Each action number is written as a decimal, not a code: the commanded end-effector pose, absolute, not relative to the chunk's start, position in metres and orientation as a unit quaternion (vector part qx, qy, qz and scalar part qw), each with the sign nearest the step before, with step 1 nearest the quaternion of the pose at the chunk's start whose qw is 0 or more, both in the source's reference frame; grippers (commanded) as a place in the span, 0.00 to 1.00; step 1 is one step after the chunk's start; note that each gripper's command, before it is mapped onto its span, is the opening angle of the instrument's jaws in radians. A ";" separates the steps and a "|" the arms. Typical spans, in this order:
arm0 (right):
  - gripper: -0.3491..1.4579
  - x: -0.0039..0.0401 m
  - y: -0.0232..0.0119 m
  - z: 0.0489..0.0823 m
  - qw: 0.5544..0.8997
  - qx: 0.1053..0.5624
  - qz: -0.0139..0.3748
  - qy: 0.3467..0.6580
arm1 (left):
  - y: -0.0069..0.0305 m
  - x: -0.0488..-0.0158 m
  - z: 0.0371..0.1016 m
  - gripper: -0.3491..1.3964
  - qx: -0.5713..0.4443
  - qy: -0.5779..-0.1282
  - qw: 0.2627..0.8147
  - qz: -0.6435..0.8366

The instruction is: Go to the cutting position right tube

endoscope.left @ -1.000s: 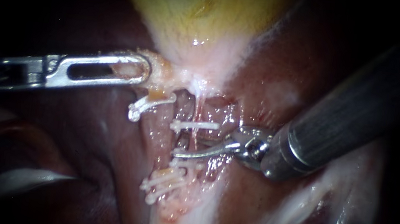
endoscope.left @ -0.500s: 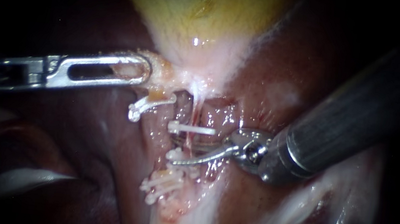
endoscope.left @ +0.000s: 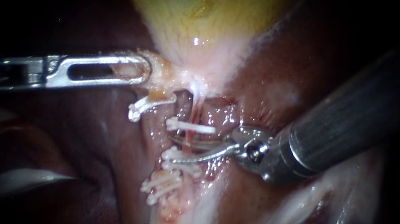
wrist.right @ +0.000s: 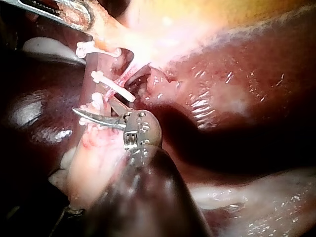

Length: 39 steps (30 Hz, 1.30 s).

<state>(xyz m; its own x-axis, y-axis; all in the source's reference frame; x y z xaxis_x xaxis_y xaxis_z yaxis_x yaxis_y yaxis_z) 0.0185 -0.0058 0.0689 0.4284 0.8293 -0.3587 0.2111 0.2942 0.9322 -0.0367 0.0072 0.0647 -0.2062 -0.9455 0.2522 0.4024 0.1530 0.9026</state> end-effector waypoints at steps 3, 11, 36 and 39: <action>0.99 0.0190 -0.0058 0.0690 0.640 0.545 0.241 0.486 | 0.0072 -0.0367 0.0647 0.00 0.270 -0.503 0.569 -0.592; 0.98 0.0210 -0.0063 0.0700 0.614 0.555 0.230 0.512 | 0.0072 -0.0368 0.0646 0.00 0.270 -0.503 0.569 -0.592; 0.98 0.0236 -0.0070 0.0710 0.602 0.537 0.203 0.554 | 0.0072 -0.0368 0.0646 0.00 0.270 -0.503 0.569 -0.592; 0.98 0.0236 -0.0070 0.0710 0.602 0.537 0.203 0.554 | 0.0072 -0.0368 0.0646 0.00 0.270 -0.503 0.569 -0.592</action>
